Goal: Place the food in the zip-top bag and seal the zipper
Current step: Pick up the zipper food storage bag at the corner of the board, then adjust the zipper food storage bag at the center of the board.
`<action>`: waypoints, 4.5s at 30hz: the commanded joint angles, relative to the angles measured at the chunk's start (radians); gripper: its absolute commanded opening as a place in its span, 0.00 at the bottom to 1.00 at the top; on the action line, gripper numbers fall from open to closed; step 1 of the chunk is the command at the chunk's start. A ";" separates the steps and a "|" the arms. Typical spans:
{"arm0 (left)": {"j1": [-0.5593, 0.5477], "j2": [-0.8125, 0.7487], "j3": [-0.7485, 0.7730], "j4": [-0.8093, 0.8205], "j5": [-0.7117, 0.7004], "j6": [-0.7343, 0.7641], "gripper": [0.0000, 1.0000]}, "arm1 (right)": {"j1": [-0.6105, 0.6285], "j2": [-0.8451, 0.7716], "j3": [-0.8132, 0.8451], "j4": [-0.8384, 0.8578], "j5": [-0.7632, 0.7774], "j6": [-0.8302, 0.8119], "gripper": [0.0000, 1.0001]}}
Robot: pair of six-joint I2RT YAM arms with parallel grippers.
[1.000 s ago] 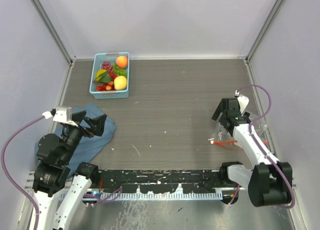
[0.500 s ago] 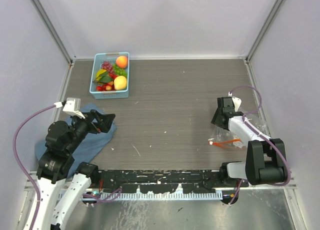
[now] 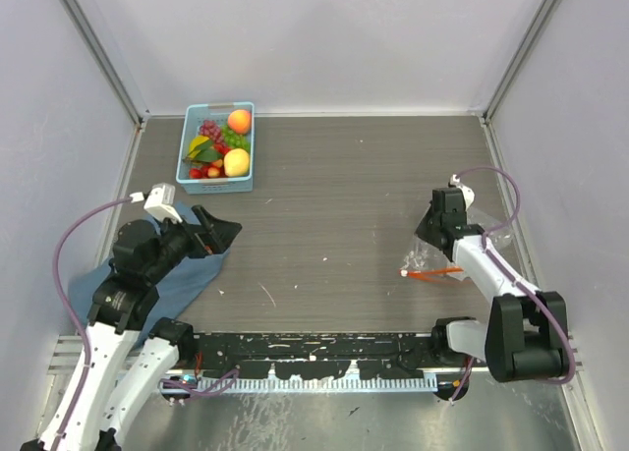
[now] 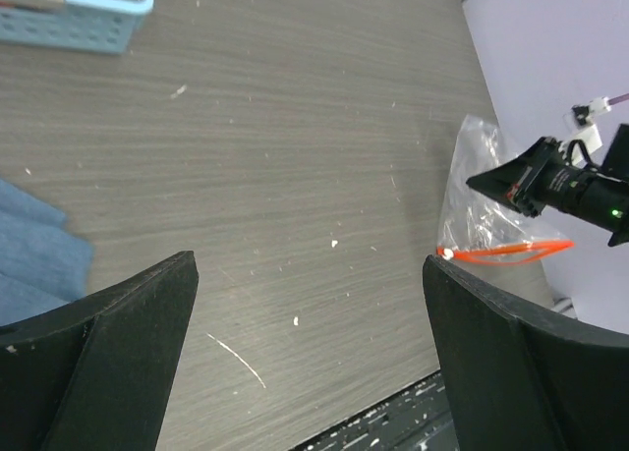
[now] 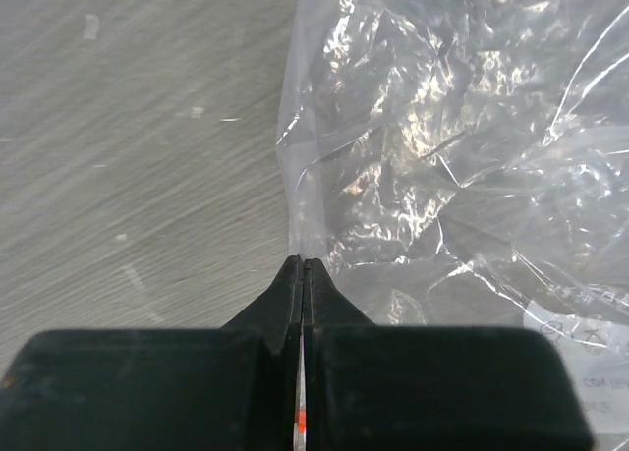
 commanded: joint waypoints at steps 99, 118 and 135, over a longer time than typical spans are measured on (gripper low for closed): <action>-0.429 0.708 -0.363 1.336 -0.136 -0.582 0.00 | 0.475 0.033 -0.289 1.081 -0.224 0.567 0.60; -0.431 0.765 -0.367 1.382 -0.044 -0.563 0.00 | 0.474 0.228 -0.219 1.163 -0.267 0.638 0.61; -0.431 0.790 -0.336 1.245 -0.017 -0.511 0.43 | 0.474 0.098 -0.094 0.786 -0.193 0.387 0.01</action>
